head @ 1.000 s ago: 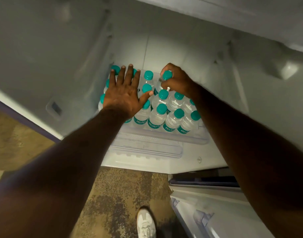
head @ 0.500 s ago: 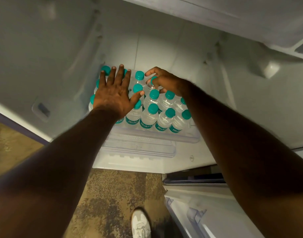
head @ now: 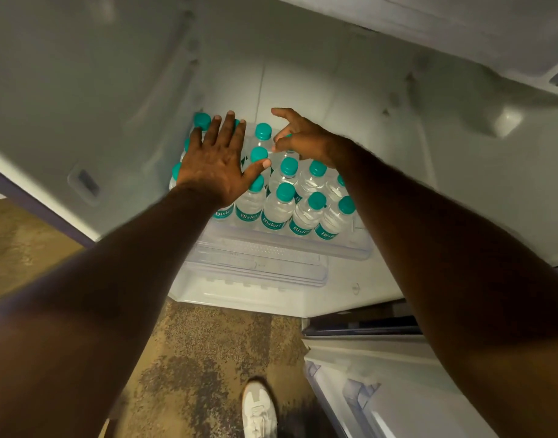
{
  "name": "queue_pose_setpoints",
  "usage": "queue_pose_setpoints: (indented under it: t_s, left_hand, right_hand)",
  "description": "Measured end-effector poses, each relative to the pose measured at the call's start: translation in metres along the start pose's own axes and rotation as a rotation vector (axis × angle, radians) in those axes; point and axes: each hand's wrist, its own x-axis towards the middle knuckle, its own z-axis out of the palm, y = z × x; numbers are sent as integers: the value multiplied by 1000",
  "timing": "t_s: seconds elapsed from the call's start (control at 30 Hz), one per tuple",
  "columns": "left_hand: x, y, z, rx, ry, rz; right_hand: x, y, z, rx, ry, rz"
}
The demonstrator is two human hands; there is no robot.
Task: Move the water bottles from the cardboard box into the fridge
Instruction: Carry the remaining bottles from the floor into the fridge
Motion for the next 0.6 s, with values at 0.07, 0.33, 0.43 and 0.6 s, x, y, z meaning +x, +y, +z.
queue_pose_setpoints:
  t_s: [0.07,0.33,0.43,0.6]
  left_hand:
    - [0,-1,-1,9,-5,7]
    - [-7,-4,-9,-8,44,75]
    - [-18,-9,-13,42,124,102]
    - [-47,-18,-15,26,207,29]
  right_hand:
    - [-5,-4,2,40,70,-63]
    - [-29,-4,38,213,549,-127]
    - [-39,-6,50,219,723,-139]
    - [-65,-6,69,-73,843,-113]
